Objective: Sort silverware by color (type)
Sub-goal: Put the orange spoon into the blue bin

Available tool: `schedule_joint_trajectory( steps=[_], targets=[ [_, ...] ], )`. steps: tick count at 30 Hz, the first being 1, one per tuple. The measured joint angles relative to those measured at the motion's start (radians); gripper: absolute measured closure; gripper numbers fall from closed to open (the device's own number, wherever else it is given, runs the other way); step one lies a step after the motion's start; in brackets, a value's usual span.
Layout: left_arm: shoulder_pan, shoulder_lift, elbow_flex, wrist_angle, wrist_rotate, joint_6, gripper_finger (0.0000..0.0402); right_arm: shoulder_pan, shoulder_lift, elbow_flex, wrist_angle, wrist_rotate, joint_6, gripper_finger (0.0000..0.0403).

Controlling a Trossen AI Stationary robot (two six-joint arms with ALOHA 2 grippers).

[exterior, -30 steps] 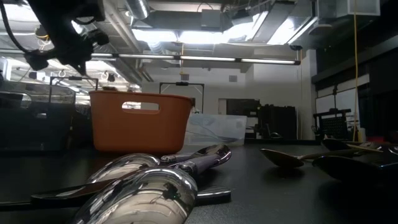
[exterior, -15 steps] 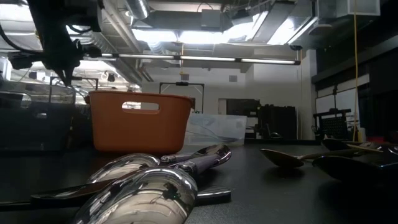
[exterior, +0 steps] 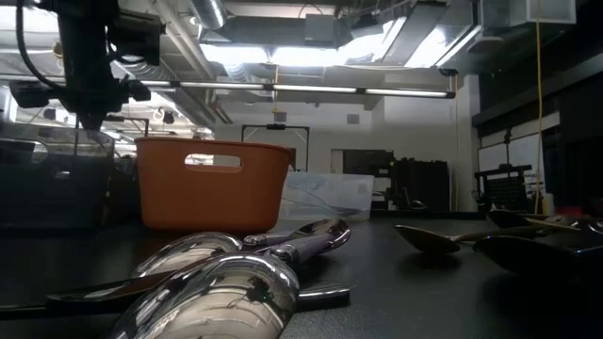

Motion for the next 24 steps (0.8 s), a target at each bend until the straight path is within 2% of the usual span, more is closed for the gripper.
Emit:
schedule_joint_trajectory(
  steps=[4,12,17,24],
  targets=[
    [0.023,0.034,0.000,0.043,0.035,0.000,0.0395,0.000,0.000,0.000,0.000,0.000,0.000,0.0315],
    [0.050,0.064,0.000,0.150,0.035,-0.002,0.0394,0.000,0.000,0.000,0.000,0.000,0.000,0.0315],
    [0.074,0.064,0.000,0.156,0.035,-0.004,0.0393,0.000,0.000,0.000,-0.001,0.000,0.000,0.0315],
    [0.097,0.064,0.000,0.156,0.056,-0.005,0.0366,0.000,0.000,0.000,0.000,0.000,0.000,0.0315]
  ],
)
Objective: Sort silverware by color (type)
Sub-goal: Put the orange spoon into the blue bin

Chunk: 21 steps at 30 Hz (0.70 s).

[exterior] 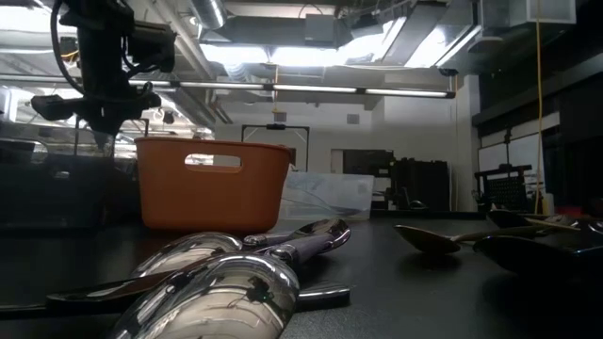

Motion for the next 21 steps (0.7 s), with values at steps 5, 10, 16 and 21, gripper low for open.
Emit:
schedule_joint_trajectory(
  steps=[5,10,16,21],
  targets=[
    [0.000,0.000,0.000,0.001,0.010,0.000,0.0352,0.000,0.000,0.000,0.000,0.000,0.000,0.0315],
    [0.000,0.000,0.000,0.002,0.011,0.000,0.0346,0.000,0.000,0.000,0.000,0.000,0.000,0.0315],
    [0.000,0.000,0.000,0.003,-0.021,-0.001,0.0345,0.000,0.000,0.000,0.000,0.000,0.000,0.0315],
    [0.000,0.000,0.000,0.003,-0.086,-0.005,0.0345,0.000,0.000,0.000,0.000,0.000,0.000,0.0315]
  ],
)
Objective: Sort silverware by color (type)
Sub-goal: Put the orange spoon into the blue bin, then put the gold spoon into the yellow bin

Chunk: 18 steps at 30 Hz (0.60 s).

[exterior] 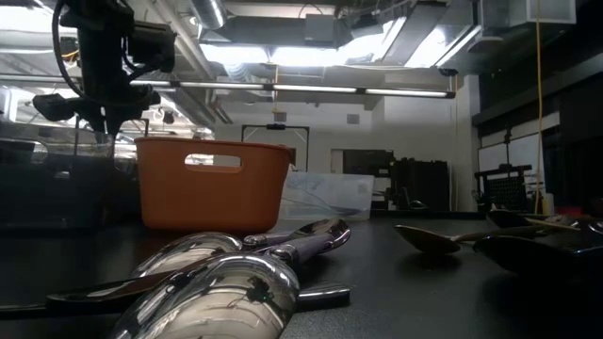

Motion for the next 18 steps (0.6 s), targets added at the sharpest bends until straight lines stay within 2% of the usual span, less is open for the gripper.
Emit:
schedule_joint_trajectory(
  steps=[6,9,14,18],
  targets=[
    [0.000,0.000,0.000,0.003,-0.113,-0.065,0.0345,0.000,0.000,0.000,0.000,0.000,0.000,0.0315],
    [0.000,0.000,0.000,0.003,-0.115,-0.128,0.0345,0.000,0.000,0.000,0.000,0.000,0.000,0.0315],
    [0.000,0.000,0.000,0.018,0.022,-0.230,0.0345,0.000,0.000,0.000,-0.002,0.000,0.003,0.0315],
    [0.000,0.000,0.000,0.081,0.111,-0.366,0.0345,0.000,0.000,0.000,-0.032,0.035,0.068,0.0315]
  ],
)
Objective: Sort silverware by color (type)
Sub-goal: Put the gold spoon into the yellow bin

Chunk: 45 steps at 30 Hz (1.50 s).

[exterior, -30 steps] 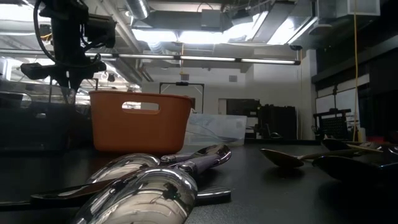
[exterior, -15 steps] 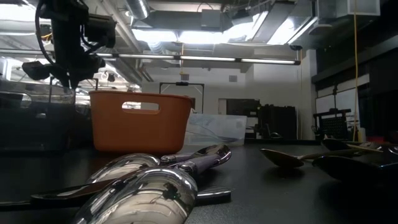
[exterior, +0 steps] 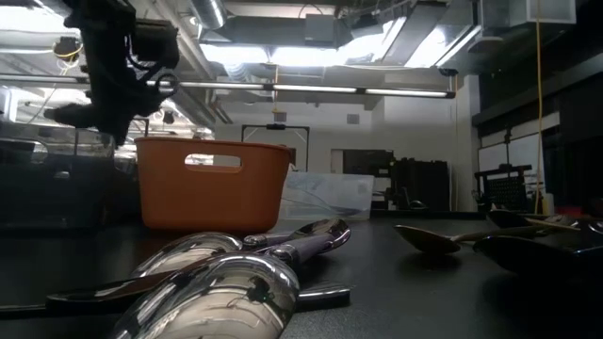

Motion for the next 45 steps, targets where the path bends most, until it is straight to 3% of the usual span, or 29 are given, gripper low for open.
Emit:
schedule_joint_trajectory(
  steps=[7,17,23,28,33,45],
  targets=[
    [-0.009,0.000,0.000,0.184,0.140,-0.126,0.0345,0.000,0.000,0.000,-0.133,0.128,0.123,0.0315],
    [-0.106,0.000,0.000,0.484,0.165,-0.140,0.0345,0.000,0.000,0.000,-0.250,0.127,0.334,0.0315],
    [-0.188,0.000,0.000,0.602,0.227,-0.239,0.0345,0.000,0.000,-0.038,-0.253,0.127,0.481,0.0315],
    [-0.256,0.000,0.000,0.663,0.328,-0.292,0.0345,0.000,0.000,-0.113,-0.210,0.125,0.544,0.0315],
    [-0.314,0.000,0.000,0.683,0.394,-0.317,0.0345,0.000,0.000,-0.198,-0.121,0.041,0.599,0.0315],
    [-0.385,0.000,0.000,0.682,0.394,-0.355,0.0345,0.001,0.000,-0.429,0.152,-0.114,0.729,0.0315]
  ],
)
